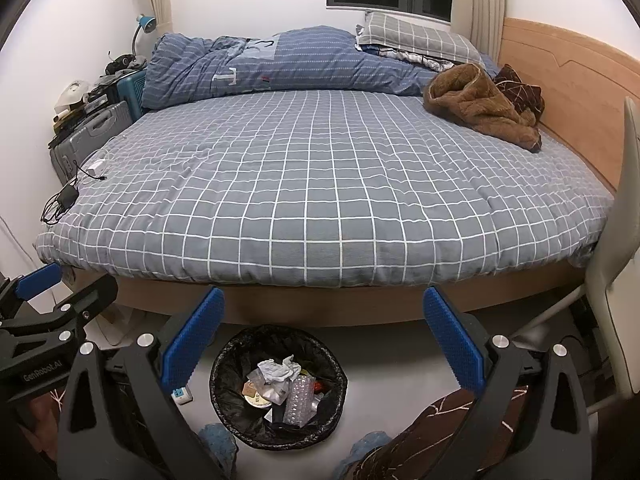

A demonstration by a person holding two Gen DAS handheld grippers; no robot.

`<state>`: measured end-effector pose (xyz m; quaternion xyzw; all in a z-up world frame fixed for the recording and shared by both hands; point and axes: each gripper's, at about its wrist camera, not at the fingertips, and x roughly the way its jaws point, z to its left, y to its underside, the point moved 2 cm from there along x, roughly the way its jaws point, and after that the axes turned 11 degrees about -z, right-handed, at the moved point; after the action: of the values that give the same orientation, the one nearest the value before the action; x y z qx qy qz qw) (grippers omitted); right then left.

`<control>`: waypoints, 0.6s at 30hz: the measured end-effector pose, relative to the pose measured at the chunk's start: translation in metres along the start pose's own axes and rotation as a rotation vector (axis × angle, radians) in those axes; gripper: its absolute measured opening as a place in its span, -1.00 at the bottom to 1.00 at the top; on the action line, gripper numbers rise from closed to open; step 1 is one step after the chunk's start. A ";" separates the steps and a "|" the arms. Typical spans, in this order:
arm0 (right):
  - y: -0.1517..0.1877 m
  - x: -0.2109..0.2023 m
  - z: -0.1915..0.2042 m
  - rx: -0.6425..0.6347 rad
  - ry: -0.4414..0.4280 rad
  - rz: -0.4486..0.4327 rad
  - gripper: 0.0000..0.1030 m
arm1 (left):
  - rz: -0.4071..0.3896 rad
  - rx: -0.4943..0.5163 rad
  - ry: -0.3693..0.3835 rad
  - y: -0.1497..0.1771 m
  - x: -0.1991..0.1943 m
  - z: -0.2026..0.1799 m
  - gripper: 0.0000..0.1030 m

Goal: Collect trash

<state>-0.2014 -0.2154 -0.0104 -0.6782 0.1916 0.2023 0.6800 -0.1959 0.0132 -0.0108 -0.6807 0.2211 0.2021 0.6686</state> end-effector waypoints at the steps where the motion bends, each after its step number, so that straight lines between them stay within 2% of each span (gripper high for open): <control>1: 0.000 0.000 0.000 0.000 -0.001 0.000 0.85 | 0.001 0.001 -0.001 0.000 0.000 0.000 0.89; 8: 0.000 0.001 0.000 0.001 -0.001 0.000 0.85 | 0.003 -0.001 0.008 0.000 0.000 0.000 0.89; 18: 0.001 0.001 0.001 0.001 -0.002 0.002 0.85 | 0.000 0.019 -0.017 0.003 0.003 -0.004 0.89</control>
<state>-0.2012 -0.2148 -0.0113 -0.6775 0.1918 0.2037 0.6802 -0.1959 0.0091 -0.0150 -0.6727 0.2172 0.2055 0.6768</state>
